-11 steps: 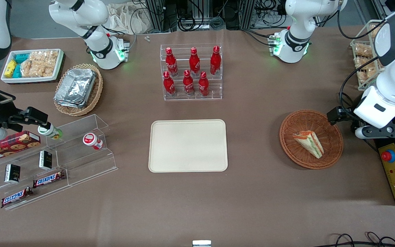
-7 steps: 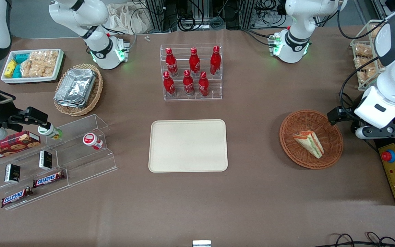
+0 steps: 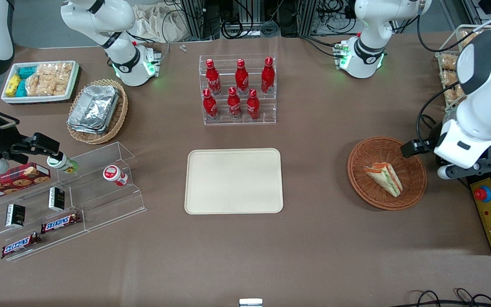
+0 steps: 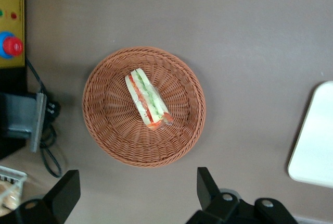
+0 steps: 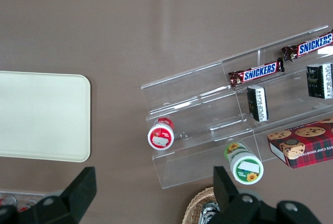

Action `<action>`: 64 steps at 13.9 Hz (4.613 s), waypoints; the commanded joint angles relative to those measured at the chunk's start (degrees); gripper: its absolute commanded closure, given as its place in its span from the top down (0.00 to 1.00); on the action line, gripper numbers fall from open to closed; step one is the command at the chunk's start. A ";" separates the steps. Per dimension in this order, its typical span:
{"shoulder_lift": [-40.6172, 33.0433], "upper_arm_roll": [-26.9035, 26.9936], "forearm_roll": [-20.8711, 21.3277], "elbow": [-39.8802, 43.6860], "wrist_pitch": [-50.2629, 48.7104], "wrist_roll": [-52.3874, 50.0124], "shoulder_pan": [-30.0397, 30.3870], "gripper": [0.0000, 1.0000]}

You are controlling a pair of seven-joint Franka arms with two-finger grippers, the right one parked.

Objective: Place sandwich from basket to tray
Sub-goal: 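Move the left gripper over the wrapped sandwich in the wicker basket, then lower the open left gripper and close it on the sandwich, then lift the sandwich out of the basket and carry it toward the tray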

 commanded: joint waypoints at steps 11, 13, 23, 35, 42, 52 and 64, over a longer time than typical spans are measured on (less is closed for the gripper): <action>-6.29 -0.51 -0.44 -32.56 30.09 -20.80 3.54 0.99; -5.24 -0.51 -0.44 -34.25 34.85 -21.26 3.45 0.99; 4.69 0.36 0.35 -34.51 48.49 -21.26 3.72 0.99; 7.33 1.42 0.79 -34.51 50.16 -20.12 4.16 0.00; 2.69 1.60 0.70 -33.38 42.80 -15.65 4.68 0.00; 2.15 -7.07 -5.19 -1.14 2.88 -4.39 4.34 0.07; 26.04 -14.75 -0.62 9.78 19.38 -4.29 -16.13 0.05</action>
